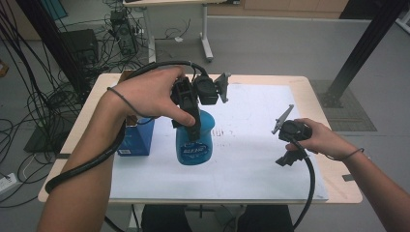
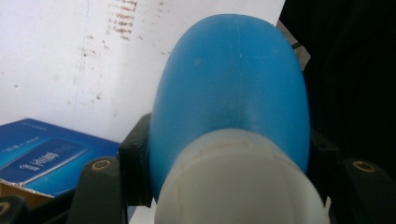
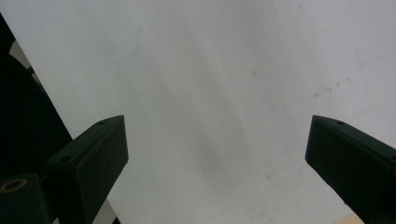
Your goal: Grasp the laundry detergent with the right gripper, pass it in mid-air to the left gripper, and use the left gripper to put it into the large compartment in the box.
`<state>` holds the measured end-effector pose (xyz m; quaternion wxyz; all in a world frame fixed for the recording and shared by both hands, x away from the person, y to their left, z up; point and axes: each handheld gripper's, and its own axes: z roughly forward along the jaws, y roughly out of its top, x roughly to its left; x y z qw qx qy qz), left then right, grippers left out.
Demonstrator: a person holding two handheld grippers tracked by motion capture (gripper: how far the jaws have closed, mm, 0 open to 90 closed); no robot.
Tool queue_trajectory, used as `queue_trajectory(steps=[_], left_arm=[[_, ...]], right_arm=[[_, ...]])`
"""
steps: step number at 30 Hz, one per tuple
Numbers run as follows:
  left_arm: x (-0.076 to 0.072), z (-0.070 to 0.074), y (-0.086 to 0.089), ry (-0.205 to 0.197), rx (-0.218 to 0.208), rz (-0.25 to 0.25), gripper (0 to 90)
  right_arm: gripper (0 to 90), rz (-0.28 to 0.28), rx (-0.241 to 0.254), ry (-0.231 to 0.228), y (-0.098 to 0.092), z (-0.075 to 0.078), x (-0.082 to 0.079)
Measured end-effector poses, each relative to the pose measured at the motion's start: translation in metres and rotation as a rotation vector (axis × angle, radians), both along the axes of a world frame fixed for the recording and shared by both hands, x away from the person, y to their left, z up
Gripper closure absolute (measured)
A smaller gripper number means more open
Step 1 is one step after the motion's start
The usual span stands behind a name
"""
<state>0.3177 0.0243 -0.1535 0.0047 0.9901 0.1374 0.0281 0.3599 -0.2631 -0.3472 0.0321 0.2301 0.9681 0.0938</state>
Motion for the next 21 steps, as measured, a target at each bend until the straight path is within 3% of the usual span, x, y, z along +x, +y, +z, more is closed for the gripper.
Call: queue_trajectory(steps=[3, 21], left_arm=[[0.0, 0.0, 0.001, 0.002, 0.003, 0.009, 37.4], [0.01, 0.02, 0.001, 0.013, -0.011, 0.054, 37.5]], right_arm=[[6.1, -0.023, -0.016, 0.006, -0.001, -0.001, 0.001], [6.1, -0.004, -0.01, -0.016, 0.0, -0.002, -0.005]])
